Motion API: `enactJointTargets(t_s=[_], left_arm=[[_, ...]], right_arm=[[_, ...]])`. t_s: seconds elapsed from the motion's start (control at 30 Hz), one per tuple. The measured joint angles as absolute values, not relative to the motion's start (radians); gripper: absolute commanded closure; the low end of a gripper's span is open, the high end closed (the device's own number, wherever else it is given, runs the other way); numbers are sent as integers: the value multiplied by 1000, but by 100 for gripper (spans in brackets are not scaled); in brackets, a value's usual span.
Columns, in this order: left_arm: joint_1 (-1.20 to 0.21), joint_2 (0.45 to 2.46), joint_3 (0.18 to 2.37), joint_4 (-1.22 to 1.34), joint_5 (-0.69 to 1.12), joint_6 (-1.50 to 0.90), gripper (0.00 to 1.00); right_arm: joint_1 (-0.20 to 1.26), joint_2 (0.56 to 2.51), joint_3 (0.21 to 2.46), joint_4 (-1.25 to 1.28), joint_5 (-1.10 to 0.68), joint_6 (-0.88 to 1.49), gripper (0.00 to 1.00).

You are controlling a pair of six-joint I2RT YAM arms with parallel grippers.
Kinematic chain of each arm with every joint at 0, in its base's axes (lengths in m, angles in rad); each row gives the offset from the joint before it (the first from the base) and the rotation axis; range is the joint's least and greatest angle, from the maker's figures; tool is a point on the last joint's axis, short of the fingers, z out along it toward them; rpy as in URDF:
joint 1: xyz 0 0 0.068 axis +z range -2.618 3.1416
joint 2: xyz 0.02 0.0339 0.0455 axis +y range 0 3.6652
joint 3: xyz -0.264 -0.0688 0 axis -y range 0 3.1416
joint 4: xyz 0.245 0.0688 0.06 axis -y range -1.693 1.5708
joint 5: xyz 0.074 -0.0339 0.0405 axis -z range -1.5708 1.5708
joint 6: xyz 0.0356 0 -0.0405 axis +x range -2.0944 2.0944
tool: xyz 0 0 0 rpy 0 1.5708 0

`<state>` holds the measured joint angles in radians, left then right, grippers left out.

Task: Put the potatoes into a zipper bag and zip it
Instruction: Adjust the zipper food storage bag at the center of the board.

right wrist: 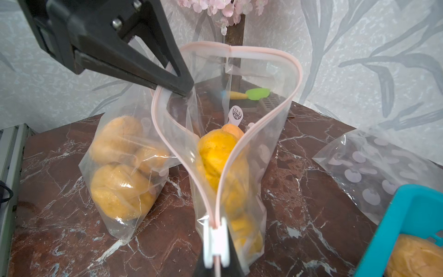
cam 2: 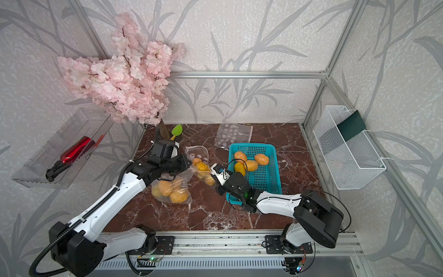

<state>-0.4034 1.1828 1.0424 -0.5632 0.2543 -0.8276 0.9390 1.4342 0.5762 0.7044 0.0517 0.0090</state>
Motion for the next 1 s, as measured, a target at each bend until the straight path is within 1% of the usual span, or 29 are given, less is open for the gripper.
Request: enactJointTargets(t_s=[0.13, 0.17, 0.23, 0.27, 0.3, 0.37, 0.4, 0.47, 0.73, 0.87, 1.0], left_arm=[[-403, 1174, 1042, -562, 259, -828, 100], [-403, 1171, 1042, -562, 262, -828, 98], [-403, 1166, 1042, -567, 264, -829, 85], [-403, 1165, 1042, -571, 263, -831, 77], [-403, 1163, 1043, -577, 259, -833, 65], [-403, 1153, 1044, -599, 252, -828, 46], [-403, 1142, 1045, -610, 251, -828, 38], [-403, 1111, 1046, -630, 252, -825, 31], [-440, 928, 1084, -699, 269, -842, 30], [-536, 910, 1088, -699, 272, -869, 30], [-651, 966, 1090, -680, 271, -895, 31]], right_arm=[[939, 1419, 576, 700, 51, 5, 100], [939, 1414, 576, 698, 51, 2, 100], [939, 1404, 576, 694, 51, -2, 100], [939, 1399, 576, 690, 51, -4, 100], [939, 1393, 576, 686, 51, -7, 100], [939, 1384, 576, 676, 51, -12, 100], [939, 1380, 576, 670, 51, -14, 100], [939, 1375, 576, 660, 51, -19, 100], [939, 1341, 576, 625, 31, -46, 100], [939, 1336, 576, 622, 8, -51, 100], [940, 1336, 576, 621, -22, -42, 100]])
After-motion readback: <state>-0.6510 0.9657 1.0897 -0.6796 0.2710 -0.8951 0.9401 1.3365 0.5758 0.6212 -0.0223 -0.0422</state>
